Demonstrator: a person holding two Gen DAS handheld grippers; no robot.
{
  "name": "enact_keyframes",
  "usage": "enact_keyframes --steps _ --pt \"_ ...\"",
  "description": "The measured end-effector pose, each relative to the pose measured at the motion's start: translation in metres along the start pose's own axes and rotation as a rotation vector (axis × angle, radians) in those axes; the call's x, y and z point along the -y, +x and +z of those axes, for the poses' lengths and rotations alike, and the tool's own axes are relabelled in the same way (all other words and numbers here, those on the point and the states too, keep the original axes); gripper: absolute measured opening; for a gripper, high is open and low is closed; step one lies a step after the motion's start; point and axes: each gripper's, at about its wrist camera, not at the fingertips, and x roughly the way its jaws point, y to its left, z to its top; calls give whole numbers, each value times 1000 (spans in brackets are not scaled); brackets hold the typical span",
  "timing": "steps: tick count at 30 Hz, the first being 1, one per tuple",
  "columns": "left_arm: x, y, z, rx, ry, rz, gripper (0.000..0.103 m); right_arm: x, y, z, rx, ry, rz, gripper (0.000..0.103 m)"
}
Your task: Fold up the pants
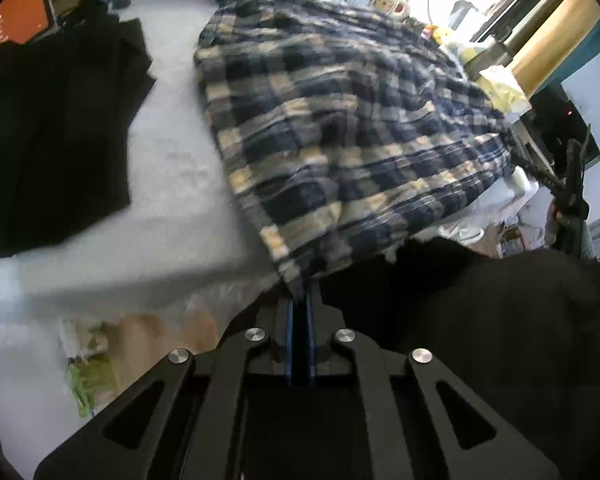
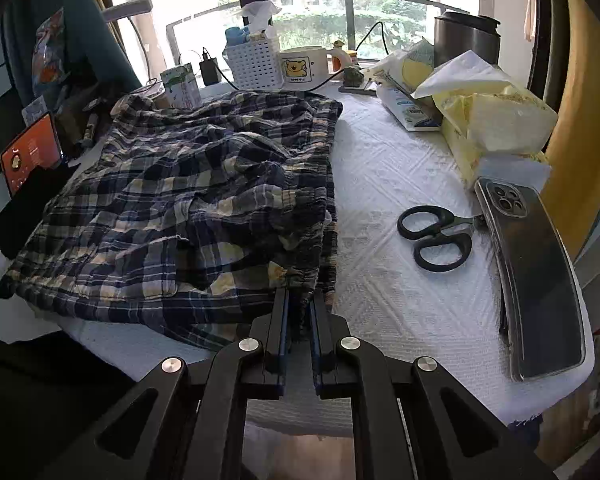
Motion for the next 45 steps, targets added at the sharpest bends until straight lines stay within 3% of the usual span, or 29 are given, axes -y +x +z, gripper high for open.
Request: enact_keyframes --steps 2,4,6,9,13,18,20,22,25,31,36,37,40,45 --pt "-9 -10 3 18 7 45 16 -1 1 0 -8 -19 1 9" --pt "-22 -25 9 65 -15 83 46 -3 0 1 -5 -34 -1 10" --pt "-37 -39 19 115 -38 99 49 -1 -3 2 3 -30 5 13" --pt "-48 -48 46 199 -47 162 53 -1 -10 9 27 -31 -32 26" --pt "-51 -28 96 267 -15 204 59 1 -23 26 90 -10 -43 27" --pt "-56 20 145 216 32 182 59 7 -22 55 122 0 -54 27" --pt "-55 33 156 229 49 214 57 7 -13 66 114 -2 -65 27" --pt "-50 43 162 231 84 232 34 6 -4 73 107 -10 -66 27" --pt "-47 53 164 181 111 203 24 3 13 83 89 -21 -79 27" --pt "-26 56 150 142 195 241 24 -2 44 93 39 -34 -80 27" --pt "-26 57 150 164 208 242 22 -8 65 95 2 -42 -61 27" --pt "-23 57 149 170 220 252 8 -9 68 96 -2 -43 -56 27" --pt "-14 58 149 206 244 308 6 -11 72 97 -5 -43 -50 27" --pt "-31 37 161 319 120 327 6 -12 73 97 1 -29 -46 27"
